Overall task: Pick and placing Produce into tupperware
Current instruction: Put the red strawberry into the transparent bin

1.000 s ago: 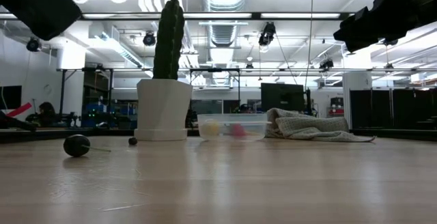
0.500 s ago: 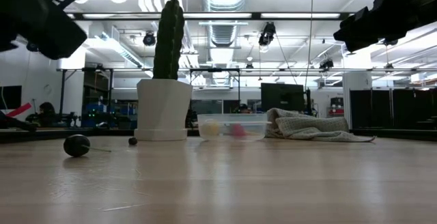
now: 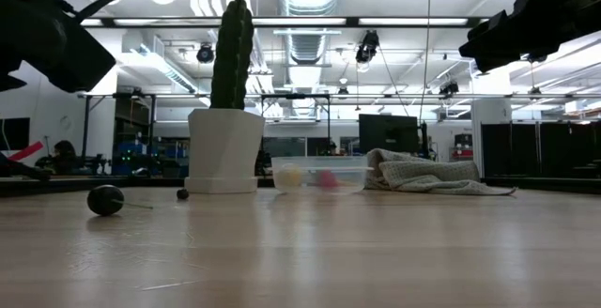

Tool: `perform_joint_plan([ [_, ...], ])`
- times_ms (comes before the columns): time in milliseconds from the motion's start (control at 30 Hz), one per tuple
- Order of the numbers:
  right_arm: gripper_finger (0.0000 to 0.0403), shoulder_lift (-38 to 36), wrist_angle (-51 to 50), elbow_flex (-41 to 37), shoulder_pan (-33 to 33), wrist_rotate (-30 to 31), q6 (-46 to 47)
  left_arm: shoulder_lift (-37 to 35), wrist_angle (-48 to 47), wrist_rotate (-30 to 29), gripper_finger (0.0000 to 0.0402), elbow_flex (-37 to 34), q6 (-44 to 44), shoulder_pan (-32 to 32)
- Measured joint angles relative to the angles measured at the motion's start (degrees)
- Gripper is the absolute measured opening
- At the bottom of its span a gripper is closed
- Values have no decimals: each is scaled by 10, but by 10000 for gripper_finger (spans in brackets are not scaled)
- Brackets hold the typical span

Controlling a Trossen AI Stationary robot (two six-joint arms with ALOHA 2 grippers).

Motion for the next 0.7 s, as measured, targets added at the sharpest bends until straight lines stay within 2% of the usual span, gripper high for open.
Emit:
perform_joint_plan([
  [100, 38, 0, 0, 0, 0, 0, 0, 0, 0, -15, 182, 0, -8, 0],
  [700, 38, 0, -2, -3, 0, 0, 2, 3, 33, -9, 182, -5, -19, -2],
])
